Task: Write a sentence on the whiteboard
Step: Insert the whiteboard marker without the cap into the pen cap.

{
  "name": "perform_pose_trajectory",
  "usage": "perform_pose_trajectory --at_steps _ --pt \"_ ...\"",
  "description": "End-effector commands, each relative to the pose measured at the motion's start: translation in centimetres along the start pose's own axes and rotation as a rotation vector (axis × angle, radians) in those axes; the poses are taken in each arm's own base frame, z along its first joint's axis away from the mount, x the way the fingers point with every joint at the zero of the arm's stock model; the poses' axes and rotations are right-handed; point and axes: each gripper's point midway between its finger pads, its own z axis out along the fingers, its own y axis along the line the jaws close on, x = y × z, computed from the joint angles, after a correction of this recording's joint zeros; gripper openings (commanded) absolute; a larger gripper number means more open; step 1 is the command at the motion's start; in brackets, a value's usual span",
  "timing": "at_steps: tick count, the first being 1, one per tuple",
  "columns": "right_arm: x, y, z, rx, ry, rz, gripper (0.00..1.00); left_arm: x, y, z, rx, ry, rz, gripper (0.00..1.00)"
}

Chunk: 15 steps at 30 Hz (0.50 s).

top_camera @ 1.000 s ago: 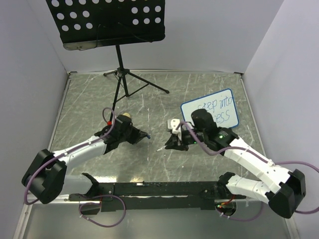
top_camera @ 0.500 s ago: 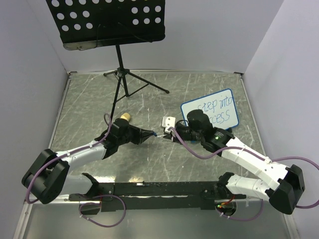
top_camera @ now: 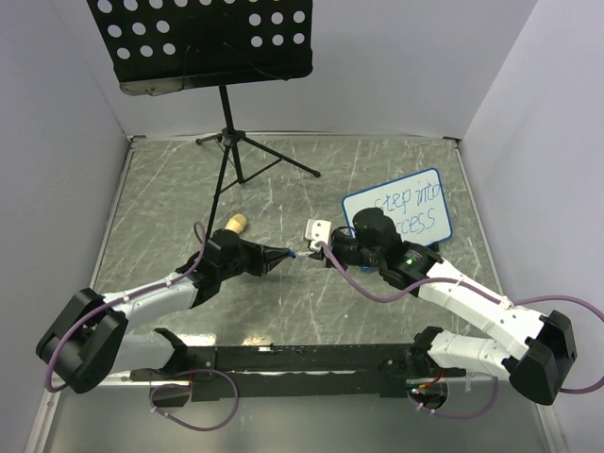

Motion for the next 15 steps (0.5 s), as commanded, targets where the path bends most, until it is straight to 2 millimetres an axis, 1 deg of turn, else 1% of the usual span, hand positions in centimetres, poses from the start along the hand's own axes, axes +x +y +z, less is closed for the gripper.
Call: perform_pose_trajectory --at_steps 1,9,15 --pt "-1.8 -0.5 -0.1 0.013 -0.047 -0.027 0.00 1.0 -1.8 -0.8 0.075 0.047 -0.036 0.05" --pt "-2.2 -0.7 0.1 0.018 -0.056 -0.032 0.00 1.3 -2.7 -0.9 0.093 0.055 -0.059 0.05" --pt "-2.1 -0.6 0.4 0.014 -0.051 -0.025 0.00 1.6 -2.8 -0.8 0.094 0.067 -0.059 0.05"
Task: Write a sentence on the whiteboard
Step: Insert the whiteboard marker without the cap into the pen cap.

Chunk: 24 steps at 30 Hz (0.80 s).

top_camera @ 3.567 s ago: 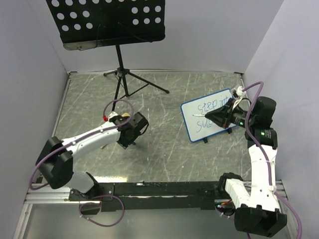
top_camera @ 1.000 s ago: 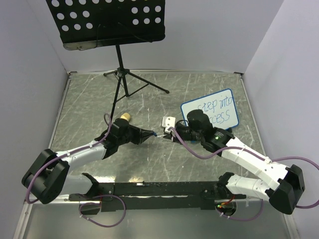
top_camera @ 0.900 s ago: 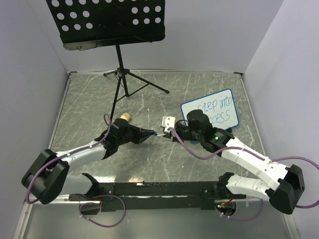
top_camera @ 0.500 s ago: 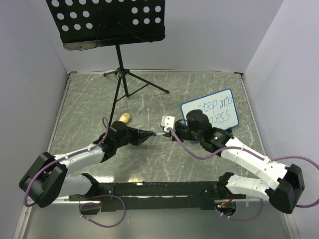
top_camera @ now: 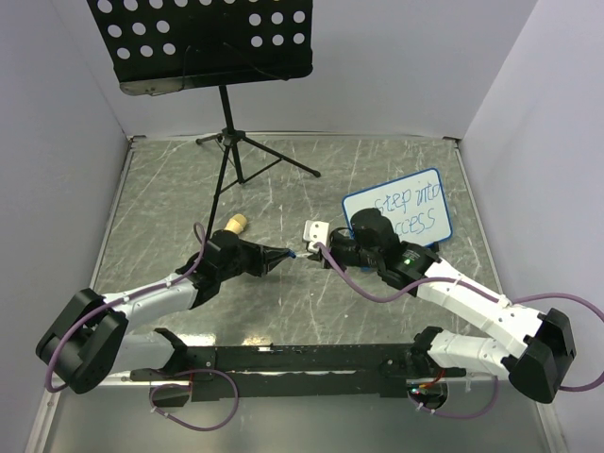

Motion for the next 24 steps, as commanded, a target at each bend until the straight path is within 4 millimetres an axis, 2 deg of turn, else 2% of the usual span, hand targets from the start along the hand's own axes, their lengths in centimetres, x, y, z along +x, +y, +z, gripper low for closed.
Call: perform_pose_trajectory --at_steps 1,8,19,23,24 --pt "-2.2 -1.0 0.1 0.028 -0.053 -0.023 0.00 1.6 -2.8 -0.6 0.082 0.059 -0.054 0.05" --pt "-2.2 -0.9 0.5 0.027 -0.050 -0.025 0.00 1.8 -3.2 -0.9 0.091 0.067 -0.058 0.05" --pt "-2.5 -1.8 1.0 0.080 -0.065 -0.046 0.00 2.4 -3.7 -1.3 0.118 0.089 -0.075 0.04" --pt "-1.9 -1.7 1.4 0.098 -0.065 -0.063 0.00 3.0 -5.0 -1.9 0.174 0.120 -0.087 0.04" --pt "-2.5 -2.2 1.4 0.131 -0.087 -0.083 0.00 3.1 -5.2 -2.0 0.182 0.123 -0.088 0.04"
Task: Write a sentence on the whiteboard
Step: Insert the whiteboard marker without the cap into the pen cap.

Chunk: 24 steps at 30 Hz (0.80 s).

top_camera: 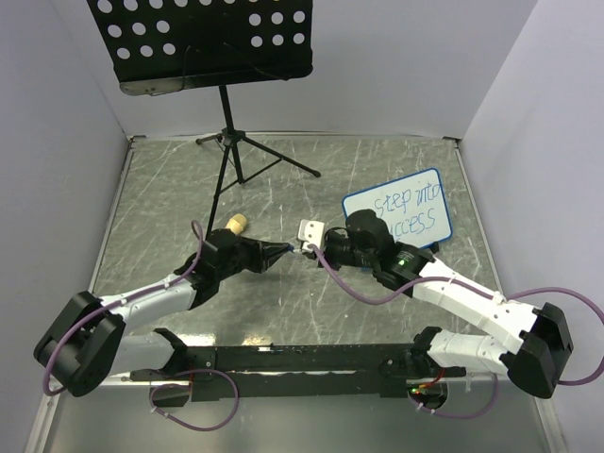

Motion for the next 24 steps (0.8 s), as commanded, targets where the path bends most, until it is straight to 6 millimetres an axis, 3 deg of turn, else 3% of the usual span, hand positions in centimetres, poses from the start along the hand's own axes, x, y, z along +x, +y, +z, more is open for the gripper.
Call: perform_pose_trajectory --at_steps 1,8,14,24 --pt "-1.6 -1.3 0.7 0.095 -0.074 -0.069 0.00 2.8 -4.3 -1.6 0.141 0.120 -0.108 0.03" --pt "-2.2 -2.4 1.2 0.177 -0.126 -0.120 0.00 4.0 -7.8 -2.9 0.255 0.161 -0.121 0.01" --pt "-3.1 -3.3 1.2 0.239 -0.168 -0.149 0.00 4.8 -9.7 -3.9 0.315 0.184 -0.117 0.01" --pt "-2.7 -2.0 2.2 0.240 -0.192 -0.208 0.00 6.4 -11.5 -4.4 0.374 0.242 -0.055 0.01"
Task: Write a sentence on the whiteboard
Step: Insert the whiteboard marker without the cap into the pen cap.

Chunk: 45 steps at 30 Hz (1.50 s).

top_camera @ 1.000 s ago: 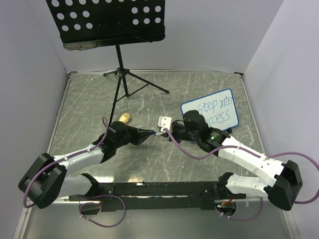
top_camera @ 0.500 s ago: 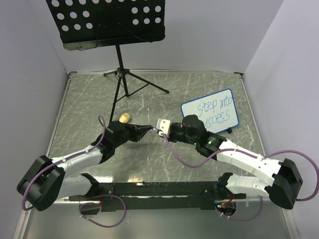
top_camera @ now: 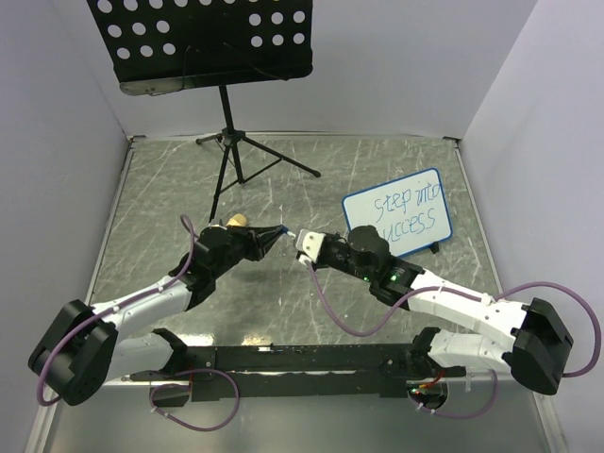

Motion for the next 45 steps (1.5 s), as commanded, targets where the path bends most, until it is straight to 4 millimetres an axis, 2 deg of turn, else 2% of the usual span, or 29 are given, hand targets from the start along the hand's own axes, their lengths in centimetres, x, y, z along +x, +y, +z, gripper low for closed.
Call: perform_pose_trajectory --at_steps 1,6,11,12,18,24,32,35,37,41,43,45 --pt "-0.5 0.3 0.8 0.023 -0.039 -0.044 0.00 7.3 -7.1 -2.2 0.167 0.309 -0.082 0.01" --pt "0.0 -0.6 1.0 0.077 -0.022 -0.060 0.00 8.0 -6.7 -2.7 0.177 0.339 -0.073 0.01" --pt "0.9 0.1 1.5 0.055 -0.002 -0.059 0.00 9.2 -7.1 -3.4 0.229 0.373 -0.038 0.01" --pt "1.0 0.2 1.5 0.048 0.002 -0.055 0.00 10.0 -7.7 -4.0 0.276 0.406 -0.025 0.01" --pt "0.6 0.6 1.7 0.015 0.001 -0.008 0.00 11.9 -7.0 -4.1 0.285 0.466 0.007 0.01" --pt "1.2 0.8 1.8 0.004 0.020 0.025 0.00 12.2 -6.5 -4.8 0.299 0.461 0.003 0.01" --pt "1.9 0.4 1.8 0.002 0.039 0.071 0.00 13.3 -7.2 -5.5 0.321 0.485 0.013 0.01" --pt "2.2 0.1 1.4 0.004 0.043 0.089 0.00 13.0 -6.9 -5.5 0.311 0.479 -0.009 0.01" --pt "1.9 -0.1 0.9 0.003 0.031 0.099 0.00 12.2 -6.0 -5.9 0.296 0.459 -0.021 0.01" --pt "2.3 0.0 0.3 -0.011 0.030 0.124 0.00 10.2 -4.8 -6.2 0.281 0.390 -0.071 0.10" --pt "2.4 0.3 0.2 -0.027 0.032 0.135 0.00 9.6 -4.2 -6.6 0.274 0.375 -0.084 0.10" --pt "2.5 0.2 0.2 -0.030 0.033 0.146 0.00 9.1 -3.6 -7.0 0.269 0.365 -0.088 0.19"
